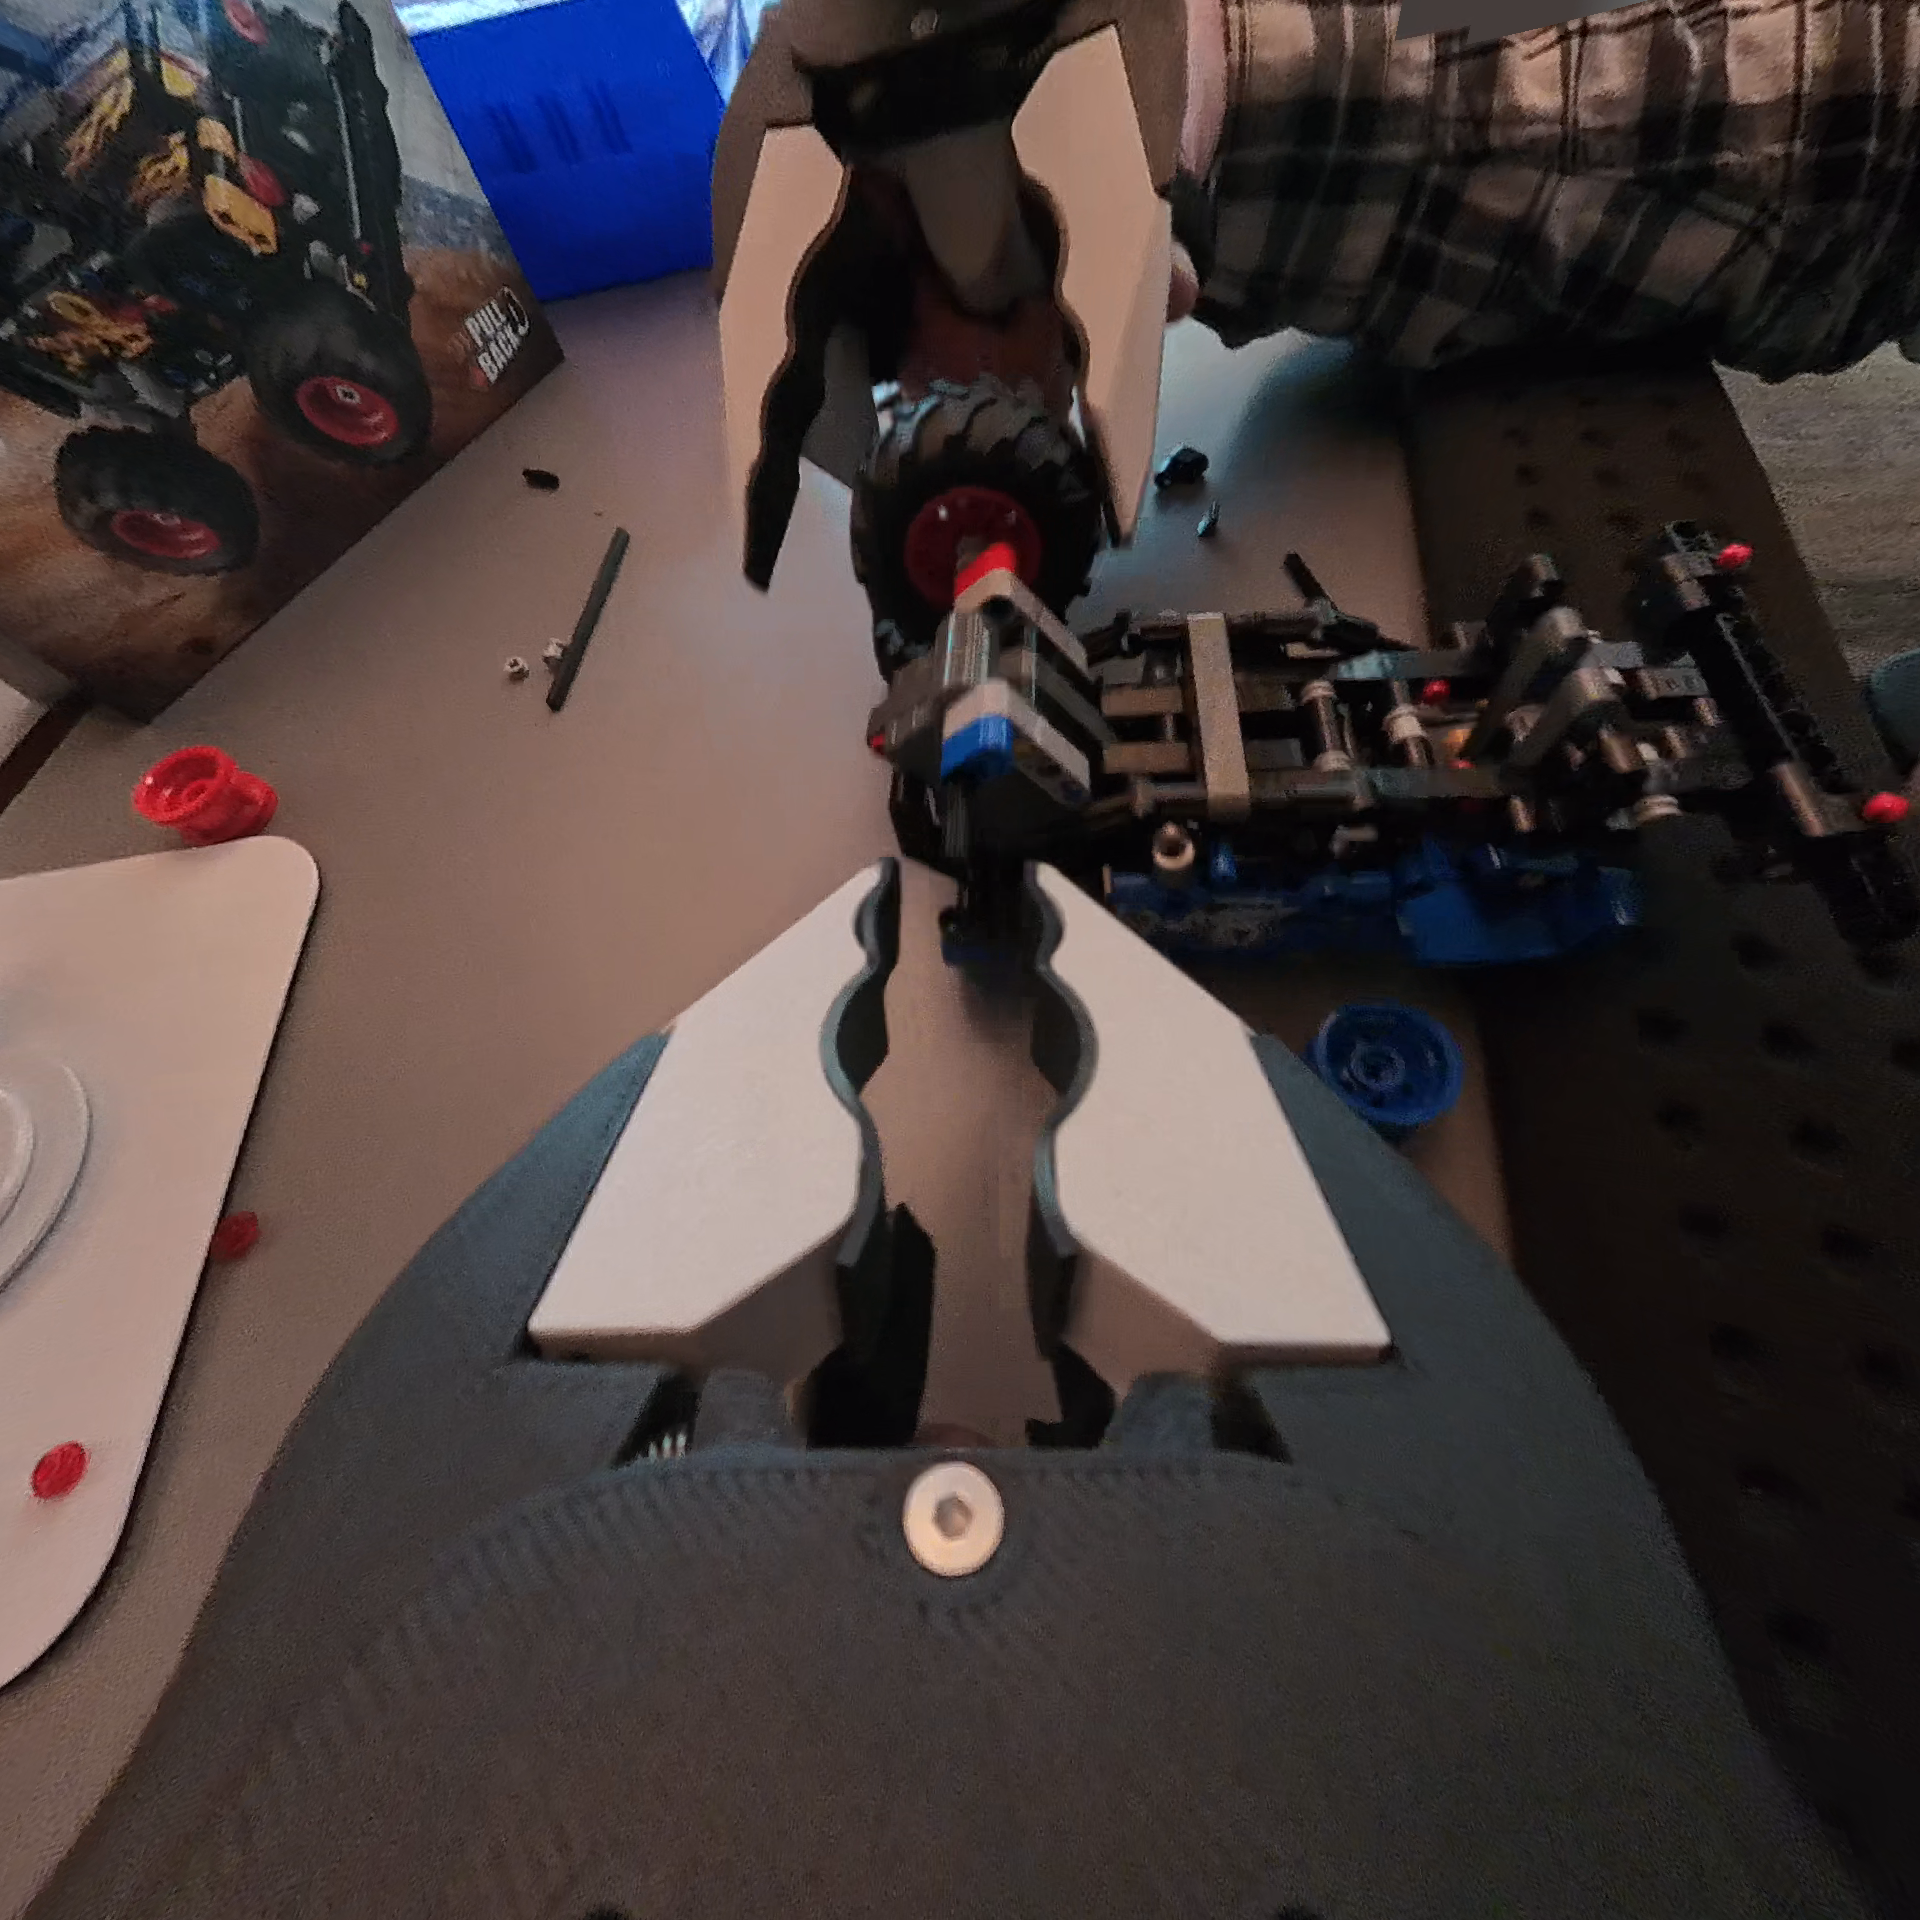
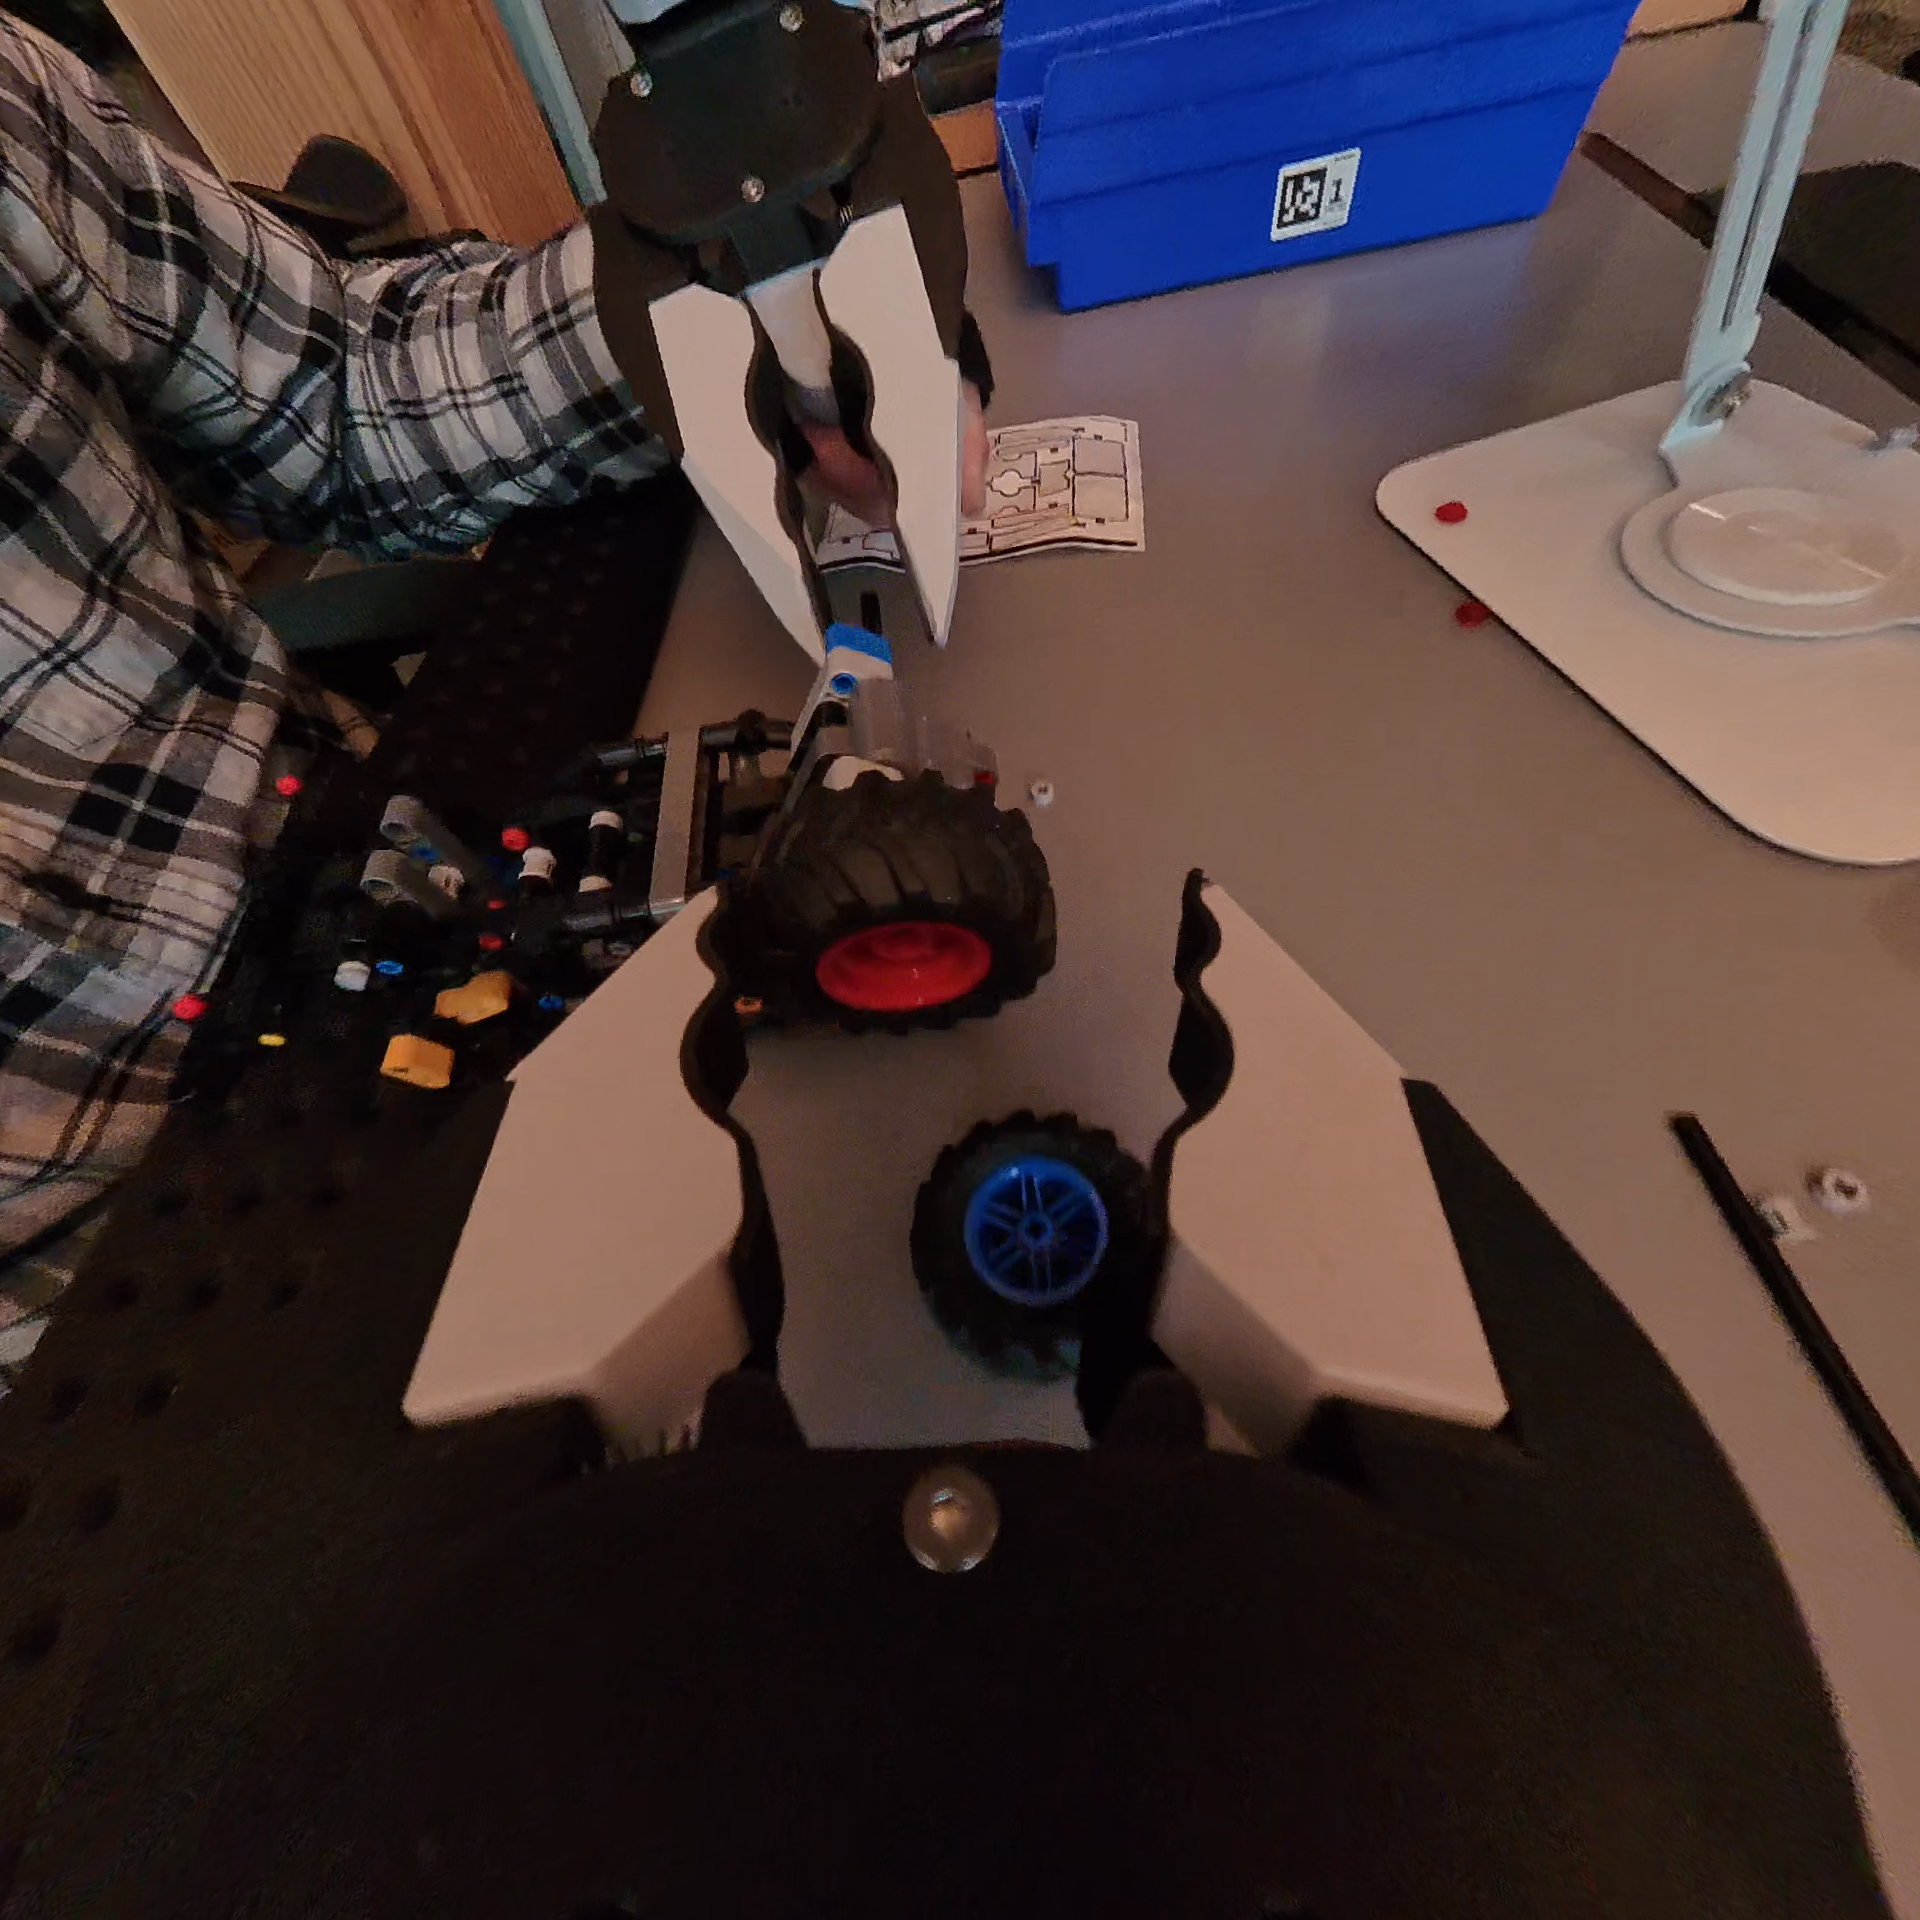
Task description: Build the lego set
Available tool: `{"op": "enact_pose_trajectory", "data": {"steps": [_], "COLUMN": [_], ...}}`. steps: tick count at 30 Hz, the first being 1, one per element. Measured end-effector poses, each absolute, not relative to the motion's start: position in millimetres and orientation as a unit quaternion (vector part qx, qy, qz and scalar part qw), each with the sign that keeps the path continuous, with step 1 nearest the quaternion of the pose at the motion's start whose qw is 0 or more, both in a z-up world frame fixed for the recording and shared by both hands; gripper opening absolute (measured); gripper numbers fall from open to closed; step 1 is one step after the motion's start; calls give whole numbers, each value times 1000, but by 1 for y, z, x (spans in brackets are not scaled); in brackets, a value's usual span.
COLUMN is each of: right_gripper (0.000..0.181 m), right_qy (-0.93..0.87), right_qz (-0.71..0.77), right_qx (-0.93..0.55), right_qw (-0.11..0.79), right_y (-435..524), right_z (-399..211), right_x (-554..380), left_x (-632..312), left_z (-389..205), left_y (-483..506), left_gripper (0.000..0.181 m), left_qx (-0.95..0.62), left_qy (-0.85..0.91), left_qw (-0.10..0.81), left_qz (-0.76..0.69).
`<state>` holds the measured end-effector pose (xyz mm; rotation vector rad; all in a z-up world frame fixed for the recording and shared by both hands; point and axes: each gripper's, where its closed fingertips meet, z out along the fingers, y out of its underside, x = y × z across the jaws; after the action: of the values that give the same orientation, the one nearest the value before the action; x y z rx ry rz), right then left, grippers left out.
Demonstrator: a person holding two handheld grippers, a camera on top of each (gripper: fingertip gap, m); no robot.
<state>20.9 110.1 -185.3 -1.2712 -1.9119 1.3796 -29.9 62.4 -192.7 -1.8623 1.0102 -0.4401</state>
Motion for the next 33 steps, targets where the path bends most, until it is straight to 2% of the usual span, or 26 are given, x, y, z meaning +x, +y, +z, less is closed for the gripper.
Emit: {"op": "enact_pose_trajectory", "data": {"steps": [6,15,18,20,22,23,25,28,33], "right_gripper": [59,51,39,22,16,15,27,36,55], "right_qy": [-714,-717,-722,-725,-722,-724,-733,-717,-708], "right_qz": [476,465,451,444,428,421,398,395,388], "right_qx": [-463,-474,-476,-475,-490,-494,-498,-521,-542], "right_qw": [221,211,221,228,235,233,238,243,232], "right_y": [106,104,103,102,104,104,106,116,100], "right_z": [-193,-198,-200,-201,-205,-206,-209,-198,-170], "right_x": [29,35,29,20,10,7,7,16,46], "left_x": [-39,-24,-22,-22,-21,-22,-28,-41,-43], "left_z": [-182,-192,-197,-197,-199,-198,-201,-195,-195], "left_y": [57,57,51,47,37,33,25,25,39], "left_gripper": [19,10,17,15,20,25,29,40,47], "left_qx": [-752,-750,-753,-751,-751,-751,-755,-758,-760], "left_qy": [411,433,444,452,465,470,478,461,436], "left_qw": [484,471,456,452,434,430,413,424,444], "left_qz": [-177,-164,-166,-164,-175,-177,-178,-182,-188]}}
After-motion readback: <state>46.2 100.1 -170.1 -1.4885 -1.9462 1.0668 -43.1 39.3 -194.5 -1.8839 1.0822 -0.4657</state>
